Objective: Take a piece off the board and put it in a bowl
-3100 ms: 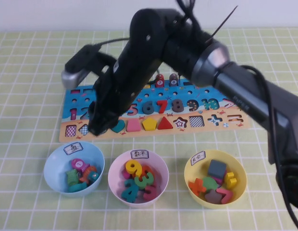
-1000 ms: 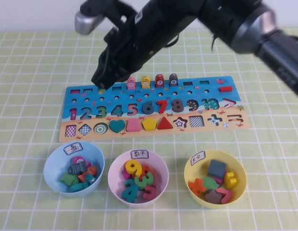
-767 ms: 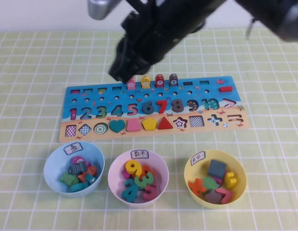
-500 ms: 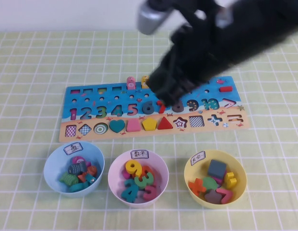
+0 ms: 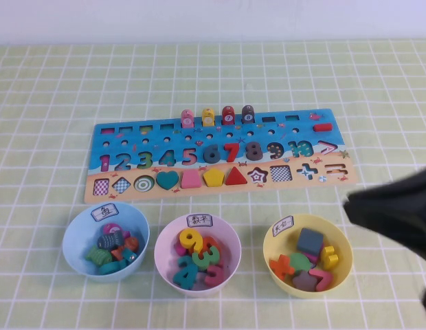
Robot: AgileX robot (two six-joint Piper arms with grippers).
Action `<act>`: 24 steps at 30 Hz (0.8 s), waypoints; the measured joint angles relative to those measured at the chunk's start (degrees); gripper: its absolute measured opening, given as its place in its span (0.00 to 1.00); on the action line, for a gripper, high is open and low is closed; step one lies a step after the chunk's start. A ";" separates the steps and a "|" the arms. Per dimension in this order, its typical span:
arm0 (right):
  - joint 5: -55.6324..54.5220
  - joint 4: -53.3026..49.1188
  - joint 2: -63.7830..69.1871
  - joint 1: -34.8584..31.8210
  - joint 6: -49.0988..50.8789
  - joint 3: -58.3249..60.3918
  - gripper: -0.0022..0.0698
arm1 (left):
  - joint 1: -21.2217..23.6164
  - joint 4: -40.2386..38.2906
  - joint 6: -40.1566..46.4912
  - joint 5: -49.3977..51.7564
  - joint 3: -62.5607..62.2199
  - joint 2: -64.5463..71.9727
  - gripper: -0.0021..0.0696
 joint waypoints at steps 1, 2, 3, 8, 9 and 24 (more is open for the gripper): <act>0.67 0.22 -1.47 0.00 0.00 1.10 0.01 | 0.00 0.00 0.00 0.00 0.00 0.00 0.02; 1.09 0.35 -2.75 0.00 0.00 1.71 0.01 | 0.00 0.00 0.00 0.00 0.00 0.00 0.02; 1.91 0.45 -3.75 0.00 0.00 2.31 0.01 | 0.00 0.00 0.00 0.00 0.00 0.00 0.02; 7.91 -3.27 -5.49 0.00 0.08 3.26 0.01 | 0.00 0.00 0.00 0.00 0.00 0.00 0.02; 8.03 -4.51 -5.46 0.00 0.08 3.26 0.01 | 0.00 0.00 0.00 0.00 0.00 0.00 0.02; -14.76 -7.16 -11.09 -6.34 0.08 12.12 0.01 | 0.00 0.00 0.00 0.00 0.00 0.00 0.02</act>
